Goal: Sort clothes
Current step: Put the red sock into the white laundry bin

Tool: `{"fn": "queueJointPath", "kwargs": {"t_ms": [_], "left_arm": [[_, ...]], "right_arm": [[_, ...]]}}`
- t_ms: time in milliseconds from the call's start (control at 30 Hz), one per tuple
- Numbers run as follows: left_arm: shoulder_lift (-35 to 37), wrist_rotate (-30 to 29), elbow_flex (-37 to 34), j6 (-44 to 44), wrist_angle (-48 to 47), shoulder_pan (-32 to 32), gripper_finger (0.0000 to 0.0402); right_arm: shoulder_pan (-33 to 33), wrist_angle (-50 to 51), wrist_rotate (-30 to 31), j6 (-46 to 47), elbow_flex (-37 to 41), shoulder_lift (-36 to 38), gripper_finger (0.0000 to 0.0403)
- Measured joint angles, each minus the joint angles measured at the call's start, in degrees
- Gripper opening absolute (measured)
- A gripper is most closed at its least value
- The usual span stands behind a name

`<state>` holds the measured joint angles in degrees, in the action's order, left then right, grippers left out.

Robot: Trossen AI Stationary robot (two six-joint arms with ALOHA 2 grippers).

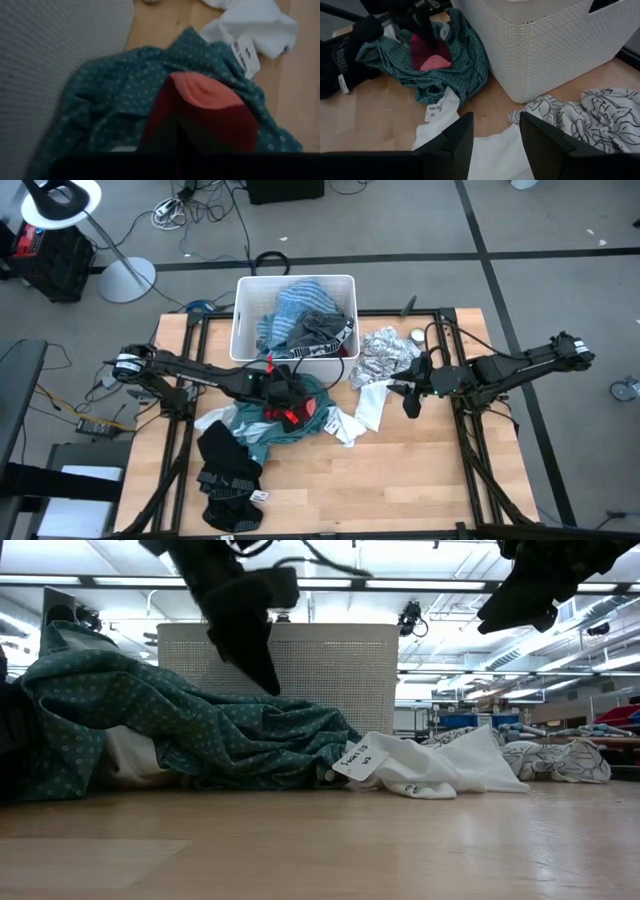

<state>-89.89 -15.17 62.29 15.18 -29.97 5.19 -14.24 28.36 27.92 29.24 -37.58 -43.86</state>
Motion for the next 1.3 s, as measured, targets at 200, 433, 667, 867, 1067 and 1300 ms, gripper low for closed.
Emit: {"fn": "queueJointPath", "kwargs": {"t_ms": [200, 433, 667, 867, 1067, 1300], "left_arm": [[0.0, -0.4, 2.8, -1.4, -2.0, 0.0, 0.0001], [-0.1, 4.7, 1.3, 0.3, 2.4, 0.1, 0.0028], [-0.1, 4.8, 1.3, -2.9, 2.9, 0.0, 0.0093], [-0.5, 4.8, 1.3, -3.0, 4.2, 0.0, 0.0143], [-4.5, 4.6, 1.3, -5.9, 5.0, 0.0, 0.0157], [-7.4, 1.0, 1.3, -5.5, 3.6, 0.1, 0.0153]], "right_arm": [[0.0, 0.0, 0.1, -0.4, 0.0, 0.0, 0.0160], [0.0, 0.0, 0.1, -0.9, 0.0, 0.0, 0.0156], [0.0, 0.0, 0.1, -0.9, 0.0, 0.0, 0.0155], [0.0, 0.0, 0.1, -0.9, 0.0, 0.0, 0.0155], [0.0, 0.0, 0.1, -0.9, 0.0, 0.0, 0.0155], [0.0, 0.0, 0.1, -0.9, 0.0, 0.0, 0.0155]]}}
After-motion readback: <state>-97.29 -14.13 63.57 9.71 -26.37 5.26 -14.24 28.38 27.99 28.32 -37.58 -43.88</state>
